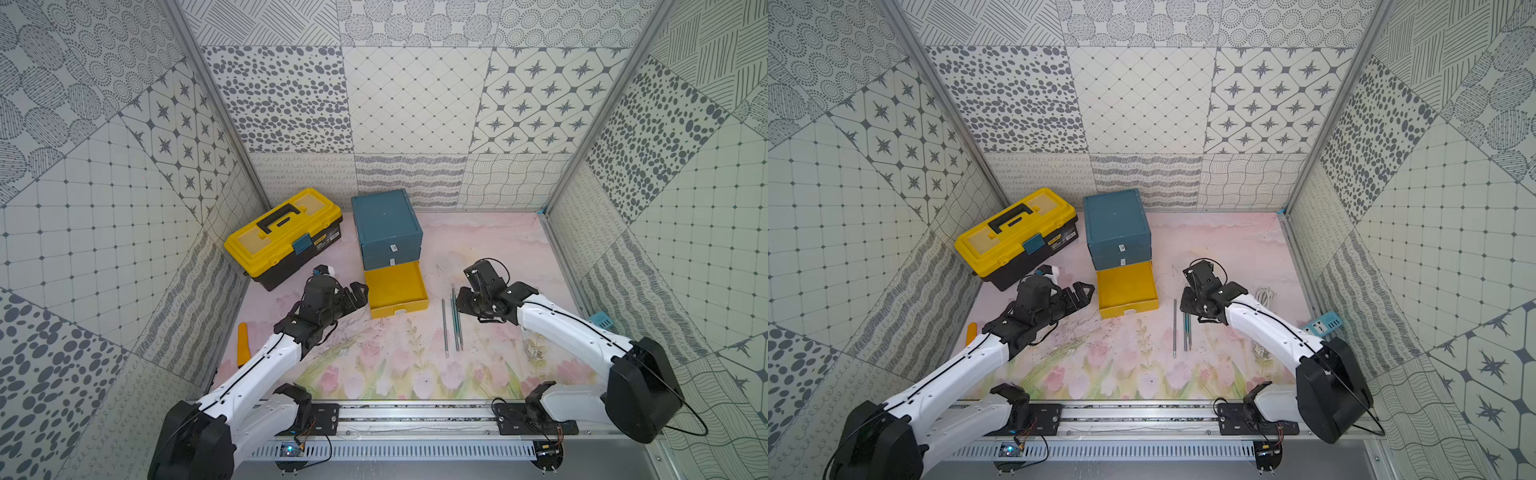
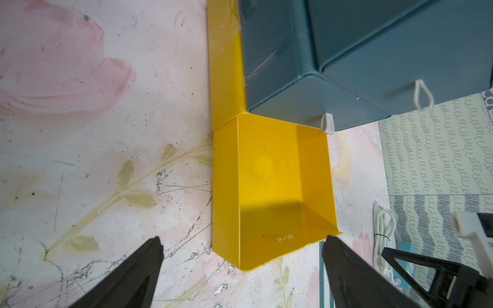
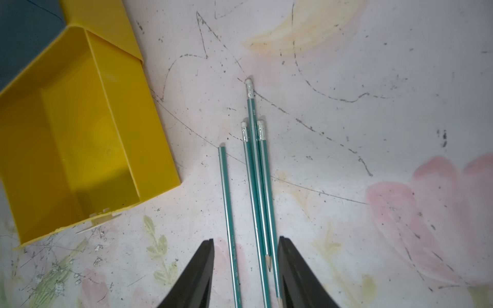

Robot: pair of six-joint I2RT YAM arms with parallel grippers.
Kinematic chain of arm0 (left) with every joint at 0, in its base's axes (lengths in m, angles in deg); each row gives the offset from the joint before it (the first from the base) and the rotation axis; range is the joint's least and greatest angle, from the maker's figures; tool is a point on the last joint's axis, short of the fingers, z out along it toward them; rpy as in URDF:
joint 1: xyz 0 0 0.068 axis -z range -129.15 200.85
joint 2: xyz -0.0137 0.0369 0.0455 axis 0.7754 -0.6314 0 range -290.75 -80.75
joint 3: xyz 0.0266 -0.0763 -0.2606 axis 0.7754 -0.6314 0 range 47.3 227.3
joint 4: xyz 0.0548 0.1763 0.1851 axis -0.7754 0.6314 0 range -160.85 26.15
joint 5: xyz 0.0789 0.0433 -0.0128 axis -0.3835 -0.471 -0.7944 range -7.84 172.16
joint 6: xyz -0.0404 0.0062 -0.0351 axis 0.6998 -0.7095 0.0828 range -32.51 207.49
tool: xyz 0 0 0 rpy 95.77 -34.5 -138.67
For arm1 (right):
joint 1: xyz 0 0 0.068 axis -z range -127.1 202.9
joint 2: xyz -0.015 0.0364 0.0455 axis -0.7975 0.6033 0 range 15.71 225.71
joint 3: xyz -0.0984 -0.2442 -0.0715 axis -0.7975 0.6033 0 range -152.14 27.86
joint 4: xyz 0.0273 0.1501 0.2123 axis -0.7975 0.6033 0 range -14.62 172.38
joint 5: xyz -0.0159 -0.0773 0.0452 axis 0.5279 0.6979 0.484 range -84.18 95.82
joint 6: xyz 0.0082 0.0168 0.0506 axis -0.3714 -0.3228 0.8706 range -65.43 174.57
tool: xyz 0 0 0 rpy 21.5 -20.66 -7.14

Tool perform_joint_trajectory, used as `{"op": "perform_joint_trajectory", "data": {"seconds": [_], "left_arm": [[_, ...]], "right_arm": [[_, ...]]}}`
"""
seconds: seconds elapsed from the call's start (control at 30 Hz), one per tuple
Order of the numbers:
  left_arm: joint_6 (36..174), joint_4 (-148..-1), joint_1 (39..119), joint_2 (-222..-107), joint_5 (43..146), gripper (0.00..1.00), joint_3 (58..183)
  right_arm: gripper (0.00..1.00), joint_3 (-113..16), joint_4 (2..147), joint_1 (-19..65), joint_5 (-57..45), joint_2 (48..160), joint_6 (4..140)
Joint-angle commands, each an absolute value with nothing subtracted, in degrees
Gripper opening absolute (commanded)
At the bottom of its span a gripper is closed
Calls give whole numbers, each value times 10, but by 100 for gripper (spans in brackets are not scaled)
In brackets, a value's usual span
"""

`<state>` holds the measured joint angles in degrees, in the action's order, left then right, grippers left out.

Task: Please place the pencils in the drawer according to their color
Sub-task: Pick up the pencil from the center of the board.

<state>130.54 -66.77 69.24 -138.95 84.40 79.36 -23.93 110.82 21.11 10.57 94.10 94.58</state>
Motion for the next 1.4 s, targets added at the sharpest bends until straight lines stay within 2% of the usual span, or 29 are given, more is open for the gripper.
{"op": "perform_joint_trajectory", "data": {"seconds": [0.0, 0.43, 1.37], "left_arm": [[1313, -679, 690, -1395, 836, 99, 793], [1315, -689, 690, -1413, 835, 99, 796], [1316, -697, 690, -1424, 842, 99, 795]], "right_arm": [[43, -271, 1154, 218, 77, 995, 874], [29, -311, 1154, 223, 92, 1089, 845], [24, -298, 1140, 225, 106, 1130, 849]]}}
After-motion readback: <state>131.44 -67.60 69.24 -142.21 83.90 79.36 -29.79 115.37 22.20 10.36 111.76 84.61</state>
